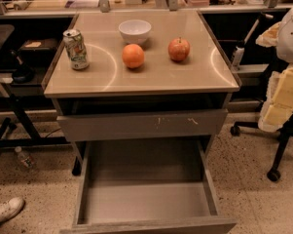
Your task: Place apple into middle drawer
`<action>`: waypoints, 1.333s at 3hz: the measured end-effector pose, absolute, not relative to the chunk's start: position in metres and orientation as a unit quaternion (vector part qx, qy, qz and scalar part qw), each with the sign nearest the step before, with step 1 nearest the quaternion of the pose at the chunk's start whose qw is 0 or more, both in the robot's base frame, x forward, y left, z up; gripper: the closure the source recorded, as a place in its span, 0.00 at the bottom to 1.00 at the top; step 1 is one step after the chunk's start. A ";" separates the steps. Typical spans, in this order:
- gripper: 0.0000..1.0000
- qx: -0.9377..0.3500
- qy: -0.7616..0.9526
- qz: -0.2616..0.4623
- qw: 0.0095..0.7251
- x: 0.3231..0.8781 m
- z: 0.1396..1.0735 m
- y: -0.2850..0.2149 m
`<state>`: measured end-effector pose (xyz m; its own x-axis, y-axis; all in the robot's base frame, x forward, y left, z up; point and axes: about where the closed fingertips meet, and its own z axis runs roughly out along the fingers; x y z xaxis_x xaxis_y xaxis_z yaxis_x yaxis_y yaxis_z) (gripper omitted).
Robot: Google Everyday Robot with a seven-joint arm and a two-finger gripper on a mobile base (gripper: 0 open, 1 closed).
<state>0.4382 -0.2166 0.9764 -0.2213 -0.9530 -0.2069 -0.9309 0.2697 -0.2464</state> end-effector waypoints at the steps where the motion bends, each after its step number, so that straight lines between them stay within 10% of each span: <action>1: 0.00 -0.603 0.781 -0.035 0.159 0.438 0.976 -0.217; 4: 0.00 -0.566 0.810 -0.059 0.144 0.566 0.971 -0.183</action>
Offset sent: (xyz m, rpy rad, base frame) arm 0.0820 0.0212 -0.0100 0.0254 0.0255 -0.1164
